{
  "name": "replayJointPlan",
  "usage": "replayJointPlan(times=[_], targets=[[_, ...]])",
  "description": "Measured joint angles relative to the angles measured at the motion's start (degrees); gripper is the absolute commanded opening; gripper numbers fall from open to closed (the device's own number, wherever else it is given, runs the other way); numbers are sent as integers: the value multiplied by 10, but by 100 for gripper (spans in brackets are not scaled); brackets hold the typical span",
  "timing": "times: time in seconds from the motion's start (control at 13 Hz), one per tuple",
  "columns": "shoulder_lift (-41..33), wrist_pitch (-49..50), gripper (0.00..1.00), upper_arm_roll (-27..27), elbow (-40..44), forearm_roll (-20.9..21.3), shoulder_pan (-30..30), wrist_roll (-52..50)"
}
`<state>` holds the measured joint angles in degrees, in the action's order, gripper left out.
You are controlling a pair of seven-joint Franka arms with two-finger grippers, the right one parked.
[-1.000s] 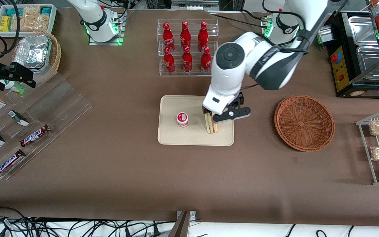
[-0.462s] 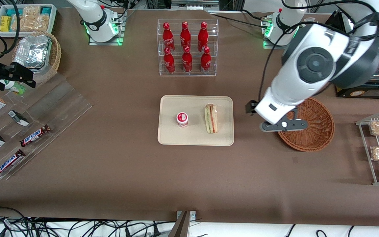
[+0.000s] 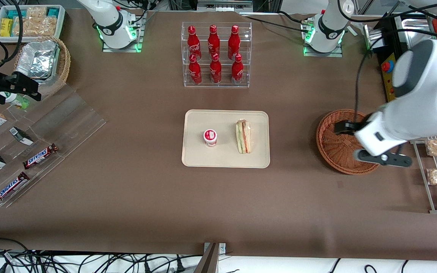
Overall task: Place sandwich from basket to tray
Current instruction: 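Open the left gripper and raise it off the sandwich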
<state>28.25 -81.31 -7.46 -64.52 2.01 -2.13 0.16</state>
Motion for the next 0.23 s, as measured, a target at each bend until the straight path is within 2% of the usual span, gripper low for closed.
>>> replayJointPlan(times=[0.23], targets=[[1,3,100,58,0,-24,0,60]])
